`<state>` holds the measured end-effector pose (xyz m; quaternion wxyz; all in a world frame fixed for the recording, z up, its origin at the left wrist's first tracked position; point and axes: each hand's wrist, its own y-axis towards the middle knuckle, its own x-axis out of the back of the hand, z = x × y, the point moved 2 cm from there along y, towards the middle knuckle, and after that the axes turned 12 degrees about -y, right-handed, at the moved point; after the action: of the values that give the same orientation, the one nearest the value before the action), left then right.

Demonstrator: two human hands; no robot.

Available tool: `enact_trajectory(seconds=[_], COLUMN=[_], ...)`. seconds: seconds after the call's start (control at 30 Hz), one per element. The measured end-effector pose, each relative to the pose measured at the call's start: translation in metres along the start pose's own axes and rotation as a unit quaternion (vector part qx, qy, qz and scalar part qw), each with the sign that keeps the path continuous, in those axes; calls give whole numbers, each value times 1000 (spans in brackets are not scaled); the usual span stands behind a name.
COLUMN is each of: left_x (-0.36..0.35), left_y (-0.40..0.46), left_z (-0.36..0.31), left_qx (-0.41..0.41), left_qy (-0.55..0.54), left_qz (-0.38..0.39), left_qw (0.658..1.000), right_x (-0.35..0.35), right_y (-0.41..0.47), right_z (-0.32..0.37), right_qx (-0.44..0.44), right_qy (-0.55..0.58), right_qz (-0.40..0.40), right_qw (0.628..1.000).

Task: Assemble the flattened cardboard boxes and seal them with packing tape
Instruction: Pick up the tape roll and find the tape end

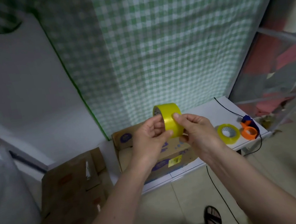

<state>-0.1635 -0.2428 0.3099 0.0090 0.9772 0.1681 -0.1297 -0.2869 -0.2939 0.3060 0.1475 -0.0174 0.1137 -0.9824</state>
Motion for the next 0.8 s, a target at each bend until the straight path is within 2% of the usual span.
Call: enact_trajectory(seconds=[0.13, 0.3, 0.43, 0.6, 0.7, 0.8], left_x=[2, 3, 11, 15, 17, 19], left_y=[7, 9, 11, 6, 3, 1], left_z=[0, 9, 9, 9, 6, 6], left_qx=[-12, -3, 55, 71, 55, 56], left_qy=[-15, 3, 0, 32, 51, 12], left_qz=[-26, -70, -18, 77, 66, 40], left_qw=[999, 998, 998, 994, 995, 998], right_x=[2, -3, -3, -6, -8, -11], right_y=[5, 8, 10, 5, 1, -3], right_z=[3, 2, -8, -3, 0, 0], right_qx=[15, 5, -63, -53, -35, -20], right_qy=[48, 91, 92, 87, 76, 71], right_qz=[72, 68, 14, 3, 7, 32], right_qw=[996, 993, 994, 995, 996, 997])
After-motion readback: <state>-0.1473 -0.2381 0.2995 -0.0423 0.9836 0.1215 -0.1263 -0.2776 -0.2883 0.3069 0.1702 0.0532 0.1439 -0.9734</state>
